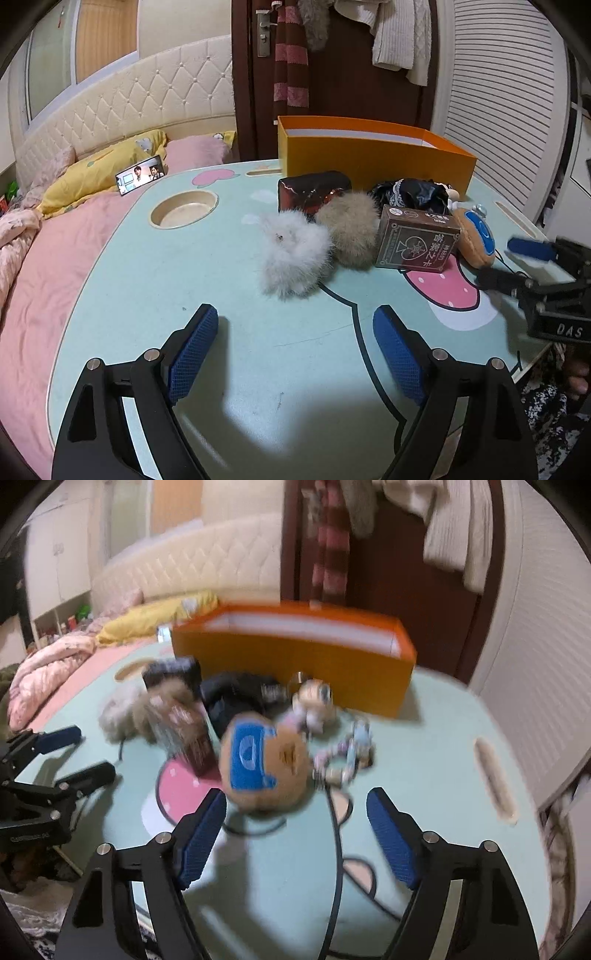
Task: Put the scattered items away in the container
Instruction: 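Grasp the white pompom with the left tool while the right tool grasps the bear plush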
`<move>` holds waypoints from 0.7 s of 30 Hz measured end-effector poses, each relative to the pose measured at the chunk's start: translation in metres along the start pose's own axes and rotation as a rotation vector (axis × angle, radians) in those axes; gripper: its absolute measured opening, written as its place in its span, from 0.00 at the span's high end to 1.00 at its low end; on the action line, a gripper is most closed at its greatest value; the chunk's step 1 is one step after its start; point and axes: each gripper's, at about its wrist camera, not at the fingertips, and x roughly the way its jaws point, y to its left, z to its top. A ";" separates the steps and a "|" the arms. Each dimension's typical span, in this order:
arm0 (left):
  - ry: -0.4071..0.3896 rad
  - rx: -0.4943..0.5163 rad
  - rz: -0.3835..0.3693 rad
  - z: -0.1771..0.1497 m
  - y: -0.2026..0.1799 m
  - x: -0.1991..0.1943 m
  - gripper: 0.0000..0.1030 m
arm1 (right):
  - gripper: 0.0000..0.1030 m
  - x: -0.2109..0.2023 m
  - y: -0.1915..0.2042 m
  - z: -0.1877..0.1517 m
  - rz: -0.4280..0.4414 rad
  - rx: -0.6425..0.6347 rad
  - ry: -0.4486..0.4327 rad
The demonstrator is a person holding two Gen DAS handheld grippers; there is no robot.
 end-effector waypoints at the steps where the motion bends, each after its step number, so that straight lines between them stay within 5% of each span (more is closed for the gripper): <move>1: -0.001 -0.010 -0.010 0.003 0.001 -0.001 0.17 | 0.23 -0.003 0.002 0.004 0.014 -0.013 -0.021; 5: 0.012 -0.014 -0.065 0.021 0.006 0.004 0.17 | 0.30 0.003 0.009 0.014 0.052 -0.034 -0.026; 10: 0.027 0.070 -0.035 0.036 0.004 0.014 0.17 | 0.35 0.017 0.013 0.016 0.058 -0.054 0.021; 13: 0.081 0.089 -0.063 0.039 0.001 0.025 0.17 | 0.54 0.024 0.014 0.015 0.062 -0.057 0.050; 18: 0.101 0.149 -0.045 0.041 -0.009 0.033 0.23 | 0.62 0.023 0.012 0.014 0.075 -0.059 0.042; 19: 0.104 0.152 -0.045 0.041 -0.009 0.034 0.27 | 0.62 0.021 0.011 0.014 0.079 -0.054 0.035; 21: 0.125 0.145 -0.051 0.043 -0.007 0.038 0.52 | 0.62 0.017 0.010 0.015 0.088 -0.043 0.020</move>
